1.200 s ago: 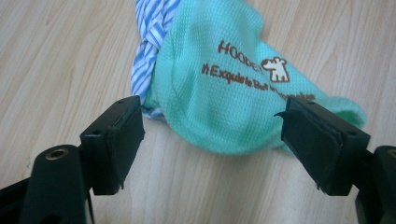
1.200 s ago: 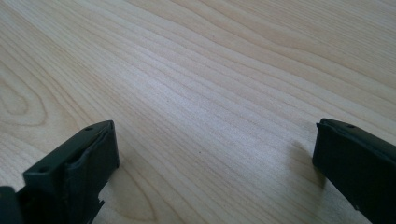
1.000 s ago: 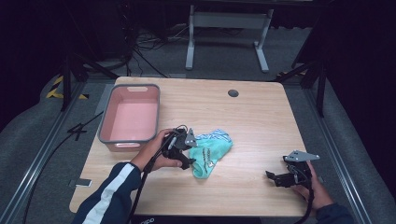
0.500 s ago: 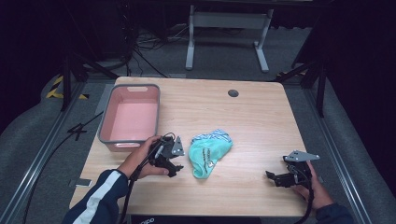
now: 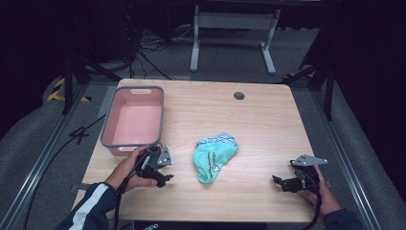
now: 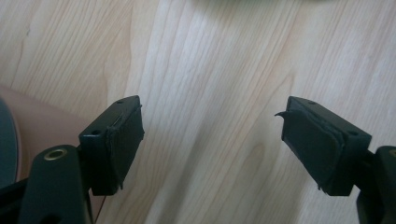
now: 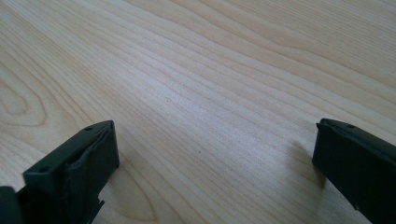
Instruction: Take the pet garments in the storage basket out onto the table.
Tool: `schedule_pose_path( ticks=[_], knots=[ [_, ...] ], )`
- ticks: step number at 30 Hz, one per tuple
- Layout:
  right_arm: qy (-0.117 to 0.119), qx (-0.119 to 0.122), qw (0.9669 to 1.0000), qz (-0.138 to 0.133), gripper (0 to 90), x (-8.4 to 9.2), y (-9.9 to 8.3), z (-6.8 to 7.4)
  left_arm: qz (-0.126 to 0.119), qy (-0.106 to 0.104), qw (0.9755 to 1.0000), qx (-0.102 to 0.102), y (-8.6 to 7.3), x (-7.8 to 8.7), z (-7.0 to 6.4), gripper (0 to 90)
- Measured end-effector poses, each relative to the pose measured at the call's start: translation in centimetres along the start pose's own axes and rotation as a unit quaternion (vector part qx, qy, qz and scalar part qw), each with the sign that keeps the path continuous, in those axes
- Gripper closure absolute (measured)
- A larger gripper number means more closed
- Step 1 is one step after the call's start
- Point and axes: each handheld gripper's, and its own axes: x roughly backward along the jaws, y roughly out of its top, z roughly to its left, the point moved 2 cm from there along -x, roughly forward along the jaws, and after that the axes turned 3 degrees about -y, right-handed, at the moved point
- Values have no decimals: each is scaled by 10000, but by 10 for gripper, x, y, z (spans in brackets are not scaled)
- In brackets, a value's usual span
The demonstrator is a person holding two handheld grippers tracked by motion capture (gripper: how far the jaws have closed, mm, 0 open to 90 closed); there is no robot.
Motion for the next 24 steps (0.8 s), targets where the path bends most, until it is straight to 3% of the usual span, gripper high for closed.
schedule_pose_path(
  ticks=[14,24],
  knots=[
    [0,1,10000,1,7,0,0,0,78,207,9996,165,-35,9,3,185],
    [-8,-14,10000,1,7,0,0,0,-181,444,9975,521,-64,21,8,186]
  ],
)
